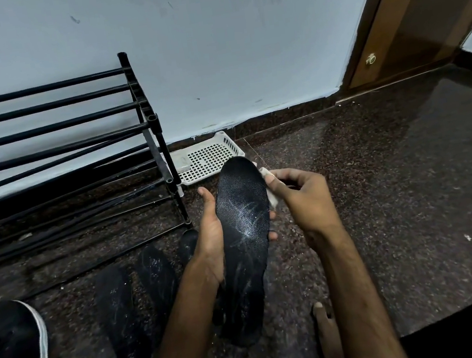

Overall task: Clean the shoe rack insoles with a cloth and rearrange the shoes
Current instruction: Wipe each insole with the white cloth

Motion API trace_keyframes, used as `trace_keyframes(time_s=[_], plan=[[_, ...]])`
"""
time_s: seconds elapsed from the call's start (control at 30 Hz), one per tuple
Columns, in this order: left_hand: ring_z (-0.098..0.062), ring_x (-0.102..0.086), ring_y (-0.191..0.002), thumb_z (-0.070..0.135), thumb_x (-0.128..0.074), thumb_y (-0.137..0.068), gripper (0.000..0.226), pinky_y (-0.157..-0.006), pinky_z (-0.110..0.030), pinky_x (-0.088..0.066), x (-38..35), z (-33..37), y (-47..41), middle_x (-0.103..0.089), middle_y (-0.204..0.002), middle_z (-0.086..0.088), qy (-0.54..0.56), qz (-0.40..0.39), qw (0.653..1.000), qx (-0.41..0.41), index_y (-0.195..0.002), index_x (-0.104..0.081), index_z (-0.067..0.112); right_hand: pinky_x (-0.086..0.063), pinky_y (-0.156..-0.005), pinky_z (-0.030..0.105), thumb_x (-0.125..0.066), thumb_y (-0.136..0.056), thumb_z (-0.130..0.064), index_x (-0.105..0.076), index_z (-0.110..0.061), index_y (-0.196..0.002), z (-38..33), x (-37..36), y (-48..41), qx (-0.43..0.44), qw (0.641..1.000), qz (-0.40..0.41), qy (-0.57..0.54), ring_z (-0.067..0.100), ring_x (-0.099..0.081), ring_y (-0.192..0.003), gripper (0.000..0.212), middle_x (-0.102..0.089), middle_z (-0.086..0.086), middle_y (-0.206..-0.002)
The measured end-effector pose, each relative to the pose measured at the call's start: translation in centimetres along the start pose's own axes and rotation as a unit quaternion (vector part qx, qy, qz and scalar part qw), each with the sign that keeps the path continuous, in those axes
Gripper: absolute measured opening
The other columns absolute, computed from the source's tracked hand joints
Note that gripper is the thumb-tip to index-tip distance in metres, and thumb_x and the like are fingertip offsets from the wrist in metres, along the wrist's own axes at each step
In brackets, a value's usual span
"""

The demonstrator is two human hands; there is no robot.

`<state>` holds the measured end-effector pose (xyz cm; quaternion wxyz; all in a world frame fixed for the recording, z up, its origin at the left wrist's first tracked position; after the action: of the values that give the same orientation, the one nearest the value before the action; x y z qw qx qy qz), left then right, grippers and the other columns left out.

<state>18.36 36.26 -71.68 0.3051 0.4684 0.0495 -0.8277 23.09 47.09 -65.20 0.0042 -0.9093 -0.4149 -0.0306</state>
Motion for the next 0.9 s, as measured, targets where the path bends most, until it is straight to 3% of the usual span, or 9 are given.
trace_keyframes(time_s=[0.2,0.33,0.47,0.53,0.57,0.67,0.73,0.9], plan=[[-0.028,-0.068,-0.080,0.078,-0.018,-0.089,0.090,-0.063,-0.045,-0.058,0.1,0.2,0.2,-0.071,-0.099,-0.017,-0.019,-0.002,1.000,0.005,-0.110,-0.075,0.012,-0.056,-0.054,0.029,-0.073,-0.087,-0.014,-0.073,-0.010,-0.097,-0.3,-0.3,0.2,0.003,1.000,-0.005,0.031,0.016,-0.064,-0.059,0.011,-0.075,0.005,-0.076],[-0.033,-0.065,-0.094,0.070,-0.025,-0.094,0.081,-0.075,-0.052,-0.058,-0.3,0.6,0.8,-0.067,-0.113,-0.019,-0.062,-0.014,0.998,0.002,-0.125,-0.066,0.008,-0.049,-0.045,0.020,-0.070,-0.089,-0.009,-0.072,-0.005,-0.096,-0.1,0.2,0.0,0.010,0.999,0.038,0.014,0.010,-0.062,-0.055,0.008,-0.072,0.011,-0.076],[-0.037,-0.063,-0.099,0.065,-0.027,-0.095,0.076,-0.071,-0.052,-0.058,-0.4,0.6,1.1,-0.059,-0.121,-0.022,-0.102,-0.021,0.995,0.003,-0.135,-0.056,0.007,-0.056,-0.059,0.029,-0.072,-0.087,-0.016,-0.074,-0.012,-0.095,0.8,1.0,-0.3,0.022,0.995,0.093,0.029,0.014,-0.069,-0.071,0.008,-0.075,0.004,-0.081],[-0.034,-0.067,-0.093,0.064,-0.028,-0.096,0.075,-0.067,-0.047,-0.059,-0.6,0.6,1.1,-0.061,-0.117,-0.021,-0.106,-0.015,0.994,0.003,-0.133,-0.058,0.006,-0.055,-0.055,0.026,-0.073,-0.087,-0.019,-0.075,-0.015,-0.095,0.9,1.5,-0.3,0.023,0.991,0.123,0.056,0.012,-0.070,-0.071,0.009,-0.075,0.001,-0.081],[-0.031,-0.068,-0.088,0.064,-0.027,-0.097,0.074,-0.065,-0.044,-0.059,-0.7,0.6,1.1,-0.064,-0.112,-0.019,-0.101,-0.007,0.995,0.003,-0.129,-0.060,0.005,-0.056,-0.055,0.026,-0.072,-0.088,-0.021,-0.075,-0.016,-0.097,0.5,1.6,-0.1,0.038,0.986,0.141,0.080,0.010,-0.069,-0.071,0.010,-0.074,0.000,-0.083],[-0.025,-0.069,-0.081,0.067,-0.030,-0.095,0.074,-0.065,-0.038,-0.058,-0.4,0.6,0.6,-0.067,-0.102,-0.014,-0.072,0.026,0.997,0.000,-0.122,-0.065,0.007,-0.058,-0.073,0.024,-0.070,-0.090,-0.017,-0.074,-0.015,-0.102,-2.7,1.5,1.3,0.147,0.956,0.186,0.173,0.007,-0.066,-0.084,0.013,-0.070,-0.004,-0.097],[-0.025,-0.067,-0.086,0.069,-0.031,-0.094,0.075,-0.074,-0.039,-0.055,0.1,0.8,0.4,-0.068,-0.102,-0.013,-0.055,0.043,0.997,-0.018,-0.118,-0.068,0.009,-0.057,-0.081,0.024,-0.068,-0.090,-0.012,-0.073,-0.013,-0.106,-4.1,0.8,1.9,0.207,0.938,0.171,0.219,0.011,-0.064,-0.090,0.017,-0.065,-0.004,-0.103],[-0.024,-0.066,-0.108,0.066,-0.029,-0.096,0.076,-0.094,-0.037,-0.053,-0.2,1.0,0.1,-0.068,-0.119,-0.014,-0.008,0.052,0.997,-0.057,-0.127,-0.061,0.005,-0.048,-0.095,0.055,-0.068,-0.089,-0.013,-0.073,-0.017,-0.099,-3.1,-3.0,1.7,0.233,0.909,0.012,0.346,0.013,-0.060,-0.087,0.012,-0.063,-0.005,-0.098]])
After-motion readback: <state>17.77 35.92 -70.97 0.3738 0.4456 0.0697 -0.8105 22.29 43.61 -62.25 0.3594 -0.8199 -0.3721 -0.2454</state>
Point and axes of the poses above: each hand's wrist, its own y-axis away from the middle knuckle, its own x-axis out of the back of the hand, z = x × y, the point moved 10 cm from there along -y, towards the middle knuckle
